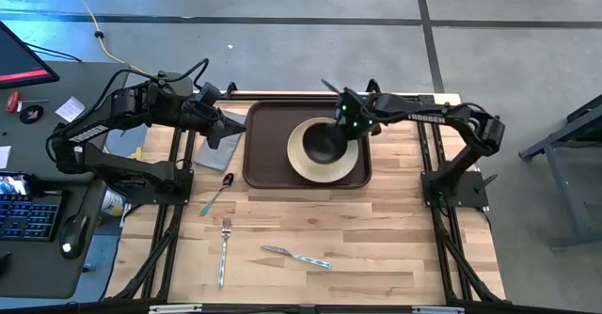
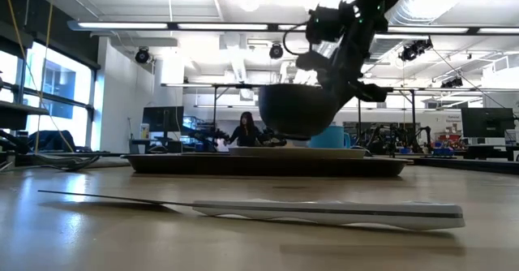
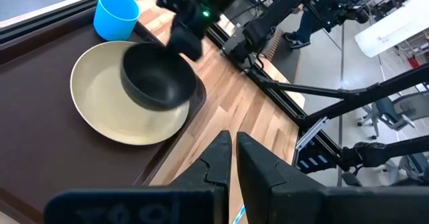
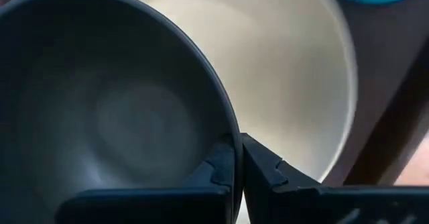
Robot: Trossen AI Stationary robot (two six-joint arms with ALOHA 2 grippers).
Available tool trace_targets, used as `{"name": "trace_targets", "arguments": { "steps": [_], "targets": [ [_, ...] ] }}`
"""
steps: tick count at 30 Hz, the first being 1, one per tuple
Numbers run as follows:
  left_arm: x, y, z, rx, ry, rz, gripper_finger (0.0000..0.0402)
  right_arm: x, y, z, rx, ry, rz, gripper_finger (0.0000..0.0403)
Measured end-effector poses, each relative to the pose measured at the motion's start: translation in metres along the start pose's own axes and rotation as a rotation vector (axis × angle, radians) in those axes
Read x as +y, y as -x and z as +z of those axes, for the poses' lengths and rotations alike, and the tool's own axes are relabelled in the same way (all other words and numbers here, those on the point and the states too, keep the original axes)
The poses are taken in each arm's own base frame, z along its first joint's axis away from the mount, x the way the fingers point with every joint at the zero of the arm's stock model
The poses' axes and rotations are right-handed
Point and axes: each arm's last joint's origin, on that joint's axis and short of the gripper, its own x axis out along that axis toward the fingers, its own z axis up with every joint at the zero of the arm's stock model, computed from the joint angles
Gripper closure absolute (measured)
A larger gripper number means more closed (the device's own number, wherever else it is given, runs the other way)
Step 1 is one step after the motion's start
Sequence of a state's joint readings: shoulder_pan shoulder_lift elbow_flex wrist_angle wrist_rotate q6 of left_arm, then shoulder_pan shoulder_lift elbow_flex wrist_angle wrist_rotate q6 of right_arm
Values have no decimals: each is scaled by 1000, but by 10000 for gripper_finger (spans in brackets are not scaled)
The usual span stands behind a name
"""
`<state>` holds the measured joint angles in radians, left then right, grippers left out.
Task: Set up tray
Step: Put the black bowl on the white plate
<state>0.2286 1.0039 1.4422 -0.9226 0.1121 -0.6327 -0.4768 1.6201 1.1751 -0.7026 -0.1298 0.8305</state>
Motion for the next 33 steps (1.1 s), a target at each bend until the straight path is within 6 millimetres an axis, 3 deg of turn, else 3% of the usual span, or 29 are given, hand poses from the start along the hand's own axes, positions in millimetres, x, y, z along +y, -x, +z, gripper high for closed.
{"name": "trace_targets", "arguments": {
  "steps": [13,22,33],
  "targets": [
    [0,0,1,-12,-1,3,344,-3,-28,3,30,-57,-57,398],
    [2,0,-3,33,31,18,344,-5,-30,6,-4,-100,-85,397],
    [3,0,-5,49,37,31,344,1,-31,3,-39,-101,-82,320]
  ]
}}
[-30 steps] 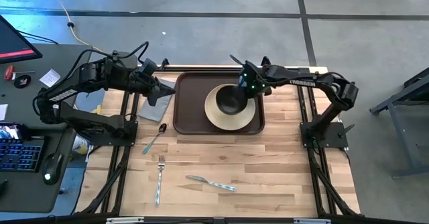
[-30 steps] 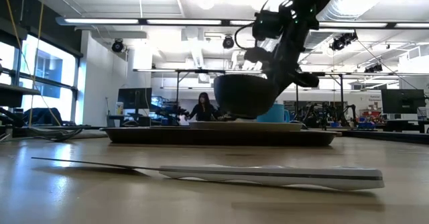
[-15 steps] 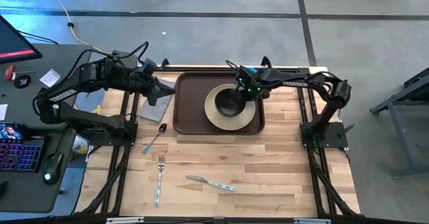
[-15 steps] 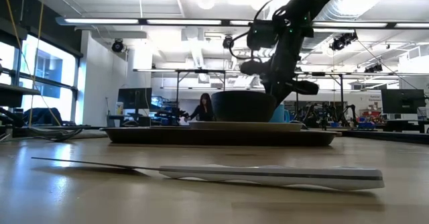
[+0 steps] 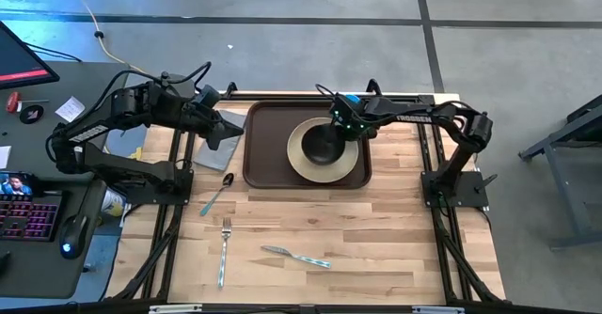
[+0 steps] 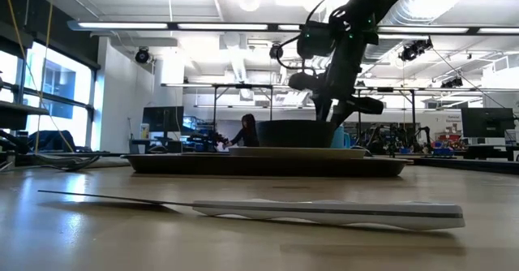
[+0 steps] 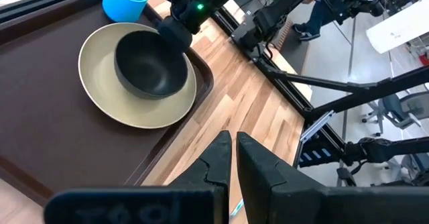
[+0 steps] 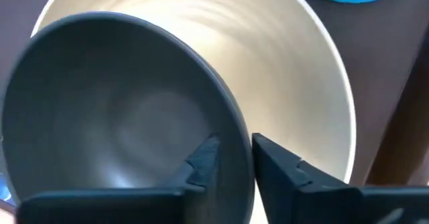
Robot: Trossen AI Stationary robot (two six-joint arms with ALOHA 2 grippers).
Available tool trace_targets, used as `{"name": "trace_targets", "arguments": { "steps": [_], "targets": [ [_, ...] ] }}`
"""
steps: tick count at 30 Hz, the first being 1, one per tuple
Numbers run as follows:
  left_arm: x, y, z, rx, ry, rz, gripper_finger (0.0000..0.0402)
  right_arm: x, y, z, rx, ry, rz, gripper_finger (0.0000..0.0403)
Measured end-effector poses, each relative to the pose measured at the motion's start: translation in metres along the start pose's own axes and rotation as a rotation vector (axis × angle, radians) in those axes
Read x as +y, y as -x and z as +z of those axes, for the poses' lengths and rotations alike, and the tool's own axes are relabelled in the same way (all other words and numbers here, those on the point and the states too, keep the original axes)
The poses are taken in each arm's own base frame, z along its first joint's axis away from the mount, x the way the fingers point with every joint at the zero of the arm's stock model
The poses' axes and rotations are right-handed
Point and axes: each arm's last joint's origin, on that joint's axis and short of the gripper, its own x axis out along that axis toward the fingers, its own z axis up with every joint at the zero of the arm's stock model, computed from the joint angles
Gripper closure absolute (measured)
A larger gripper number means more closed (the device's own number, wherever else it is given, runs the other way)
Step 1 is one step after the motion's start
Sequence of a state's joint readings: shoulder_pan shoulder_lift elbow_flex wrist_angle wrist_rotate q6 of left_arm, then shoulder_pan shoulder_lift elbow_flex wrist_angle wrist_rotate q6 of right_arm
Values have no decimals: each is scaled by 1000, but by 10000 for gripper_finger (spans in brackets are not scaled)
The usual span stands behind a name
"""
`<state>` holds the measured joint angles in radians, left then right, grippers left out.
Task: Set up tray
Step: Put the black bowl on the white plate
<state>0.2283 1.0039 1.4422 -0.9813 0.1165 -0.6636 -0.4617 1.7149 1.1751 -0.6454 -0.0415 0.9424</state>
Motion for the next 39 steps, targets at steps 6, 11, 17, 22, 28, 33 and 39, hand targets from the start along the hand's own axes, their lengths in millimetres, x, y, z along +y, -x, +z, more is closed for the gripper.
{"name": "trace_targets", "arguments": {
  "steps": [6,11,17,22,28,33,39],
  "targets": [
    [0,0,0,0,23,1,344,8,0,0,-9,18,80,288],
    [0,0,0,-3,48,4,344,12,0,0,-16,23,110,285],
    [0,0,0,-4,75,5,344,9,0,0,-3,65,97,284],
    [1,0,0,-14,72,24,344,5,9,6,18,91,144,284],
    [8,-3,-3,-17,87,157,344,-2,42,8,-19,149,182,284],
    [7,-9,0,-35,96,179,344,-5,62,7,-122,184,157,284],
    [7,-25,3,-9,106,189,344,3,51,0,-105,215,133,284]
  ]
}}
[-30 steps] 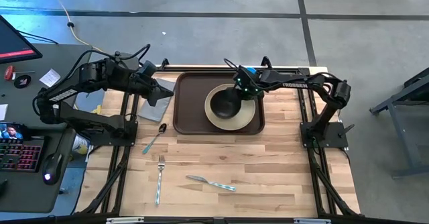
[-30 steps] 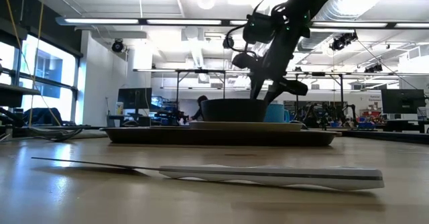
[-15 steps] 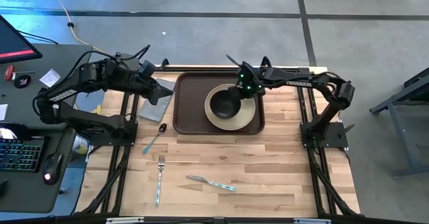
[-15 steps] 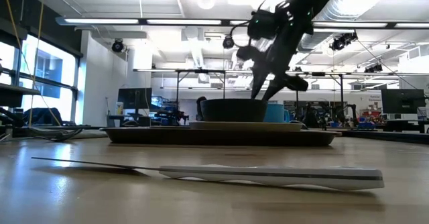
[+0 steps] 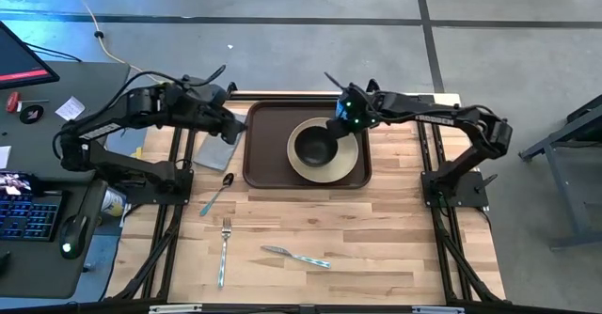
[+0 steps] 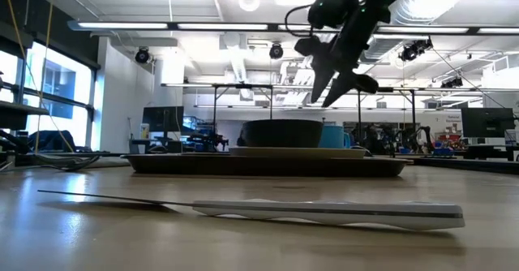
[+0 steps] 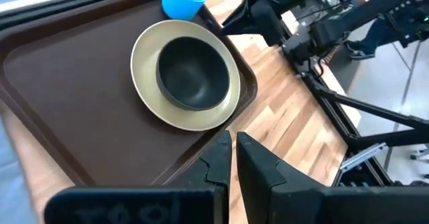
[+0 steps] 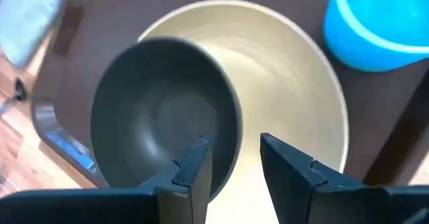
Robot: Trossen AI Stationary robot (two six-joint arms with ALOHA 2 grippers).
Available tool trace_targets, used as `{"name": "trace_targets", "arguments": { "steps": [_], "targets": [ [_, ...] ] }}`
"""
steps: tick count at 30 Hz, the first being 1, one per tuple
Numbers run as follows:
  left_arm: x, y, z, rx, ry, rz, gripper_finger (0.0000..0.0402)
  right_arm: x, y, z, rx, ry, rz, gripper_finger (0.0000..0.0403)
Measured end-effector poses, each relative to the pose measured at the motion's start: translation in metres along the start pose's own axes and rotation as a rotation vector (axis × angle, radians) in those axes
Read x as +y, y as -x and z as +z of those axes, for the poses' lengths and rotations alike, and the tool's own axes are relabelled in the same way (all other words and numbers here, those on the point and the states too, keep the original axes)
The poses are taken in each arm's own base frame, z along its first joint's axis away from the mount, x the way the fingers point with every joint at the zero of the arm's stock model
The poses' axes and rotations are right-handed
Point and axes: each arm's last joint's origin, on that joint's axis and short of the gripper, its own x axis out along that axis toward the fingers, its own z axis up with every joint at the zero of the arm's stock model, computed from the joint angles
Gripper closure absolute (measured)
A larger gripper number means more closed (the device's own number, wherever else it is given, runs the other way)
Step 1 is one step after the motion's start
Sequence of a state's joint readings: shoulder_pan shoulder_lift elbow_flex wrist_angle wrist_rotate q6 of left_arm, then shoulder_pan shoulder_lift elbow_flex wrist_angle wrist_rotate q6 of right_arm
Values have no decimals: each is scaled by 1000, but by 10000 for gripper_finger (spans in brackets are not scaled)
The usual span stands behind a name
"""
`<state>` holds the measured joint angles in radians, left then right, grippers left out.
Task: Set up tray
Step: Put the black bowl on the white plate
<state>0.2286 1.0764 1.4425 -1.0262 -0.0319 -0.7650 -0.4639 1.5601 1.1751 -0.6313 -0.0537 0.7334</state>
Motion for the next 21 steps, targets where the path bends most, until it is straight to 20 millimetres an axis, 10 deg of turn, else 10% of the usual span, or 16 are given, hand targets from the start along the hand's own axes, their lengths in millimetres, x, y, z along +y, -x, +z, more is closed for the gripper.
{"name": "trace_targets", "arguments": {
  "steps": [21],
  "targets": [
    [-4,-8,1,55,1,-54,344,-3,-44,-15,137,49,-141,284]
  ]
}}
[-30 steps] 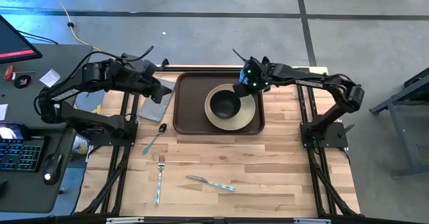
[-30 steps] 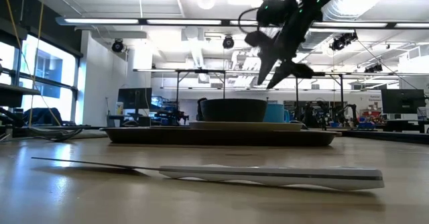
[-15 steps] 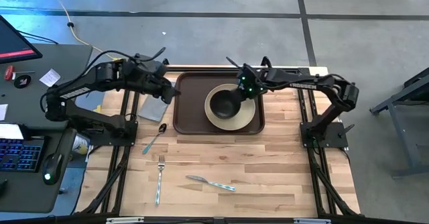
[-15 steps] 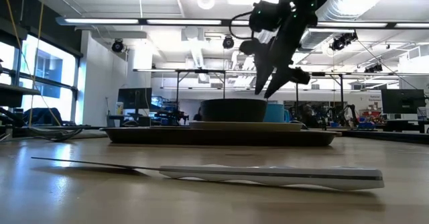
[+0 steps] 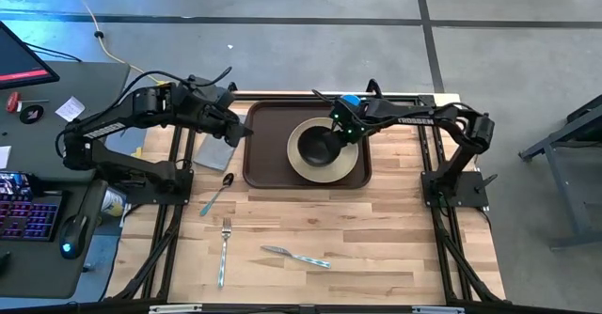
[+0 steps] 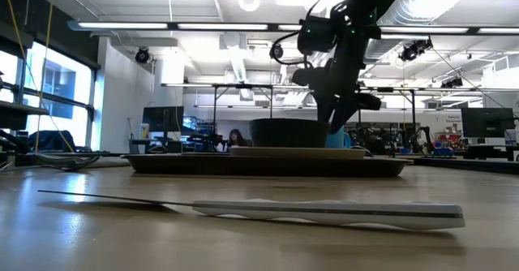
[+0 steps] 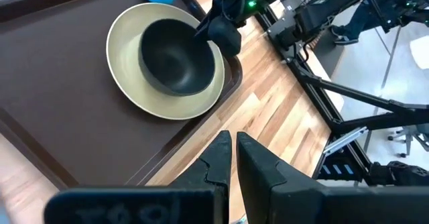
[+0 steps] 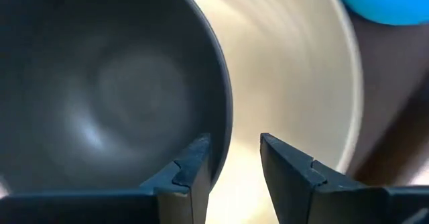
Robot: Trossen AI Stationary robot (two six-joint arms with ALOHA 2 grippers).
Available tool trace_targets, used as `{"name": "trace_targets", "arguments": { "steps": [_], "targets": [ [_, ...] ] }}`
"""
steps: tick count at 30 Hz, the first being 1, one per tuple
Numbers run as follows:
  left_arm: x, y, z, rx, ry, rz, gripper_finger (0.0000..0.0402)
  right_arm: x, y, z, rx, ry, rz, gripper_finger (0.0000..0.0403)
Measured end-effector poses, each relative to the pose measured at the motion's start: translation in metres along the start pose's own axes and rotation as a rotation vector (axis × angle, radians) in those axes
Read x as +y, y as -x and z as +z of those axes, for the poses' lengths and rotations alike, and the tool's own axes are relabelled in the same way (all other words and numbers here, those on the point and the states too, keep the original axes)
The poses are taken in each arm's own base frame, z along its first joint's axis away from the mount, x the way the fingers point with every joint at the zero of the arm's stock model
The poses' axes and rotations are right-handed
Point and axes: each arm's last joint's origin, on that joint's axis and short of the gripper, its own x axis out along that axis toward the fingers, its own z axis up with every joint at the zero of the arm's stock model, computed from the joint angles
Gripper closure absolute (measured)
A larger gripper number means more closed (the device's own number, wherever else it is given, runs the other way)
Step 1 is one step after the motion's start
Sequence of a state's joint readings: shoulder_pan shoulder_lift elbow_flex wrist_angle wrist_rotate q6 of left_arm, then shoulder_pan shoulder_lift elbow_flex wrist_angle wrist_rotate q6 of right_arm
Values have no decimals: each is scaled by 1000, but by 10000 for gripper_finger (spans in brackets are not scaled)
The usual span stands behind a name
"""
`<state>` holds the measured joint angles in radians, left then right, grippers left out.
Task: Set up tray
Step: Put the black bowl on the white plate
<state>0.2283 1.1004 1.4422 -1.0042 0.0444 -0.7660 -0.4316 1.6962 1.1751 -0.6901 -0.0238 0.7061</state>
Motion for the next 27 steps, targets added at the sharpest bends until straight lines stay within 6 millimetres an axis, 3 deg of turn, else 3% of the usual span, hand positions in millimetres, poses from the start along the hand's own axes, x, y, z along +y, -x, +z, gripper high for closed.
{"name": "trace_targets", "arguments": {
  "steps": [27],
  "targets": [
    [3,0,-3,33,-7,32,344,-3,1,-3,39,4,-16,284]
  ]
}}
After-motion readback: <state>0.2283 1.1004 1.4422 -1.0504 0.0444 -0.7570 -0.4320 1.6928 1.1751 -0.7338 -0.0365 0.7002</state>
